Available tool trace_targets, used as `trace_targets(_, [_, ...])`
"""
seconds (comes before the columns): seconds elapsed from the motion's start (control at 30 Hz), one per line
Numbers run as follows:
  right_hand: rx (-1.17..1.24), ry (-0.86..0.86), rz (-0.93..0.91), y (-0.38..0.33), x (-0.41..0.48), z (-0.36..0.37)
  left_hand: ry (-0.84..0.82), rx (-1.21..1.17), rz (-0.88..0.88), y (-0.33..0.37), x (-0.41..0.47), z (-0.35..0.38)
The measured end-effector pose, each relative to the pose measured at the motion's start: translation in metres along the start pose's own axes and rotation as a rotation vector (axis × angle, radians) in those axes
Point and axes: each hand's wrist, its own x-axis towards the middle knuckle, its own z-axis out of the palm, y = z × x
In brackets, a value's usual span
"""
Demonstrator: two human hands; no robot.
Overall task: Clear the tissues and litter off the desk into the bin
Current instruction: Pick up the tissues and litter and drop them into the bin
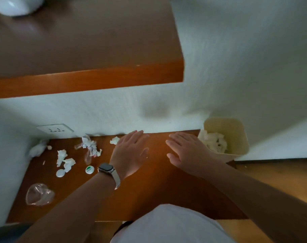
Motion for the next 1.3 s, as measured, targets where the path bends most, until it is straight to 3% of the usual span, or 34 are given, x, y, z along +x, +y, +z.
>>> trace_targets(0.3, [-0.072, -0.197, 0.086, -0.085, 0.05, 0.083, -0.138, -0.028, 0.008, -0.128, -0.025, 0.033])
trace_targets(0.53, [-0.093, -0.261, 0.268, -0.092, 0.074, 0.132, -0.187, -0.036, 0.018, -0.177, -0.006, 0.085])
trace_targets(1.0, [0.07, -0.227, 0.404, -0.103, 0.073, 0.148, -0.117, -0.301, 0.073, -0.162, -0.009, 0.108])
trace_targets(1.3, [0.149, -0.118, 0.466, -0.099, 0.025, 0.089, -0.03, -0.379, 0.135, -0.098, -0.013, 0.062])
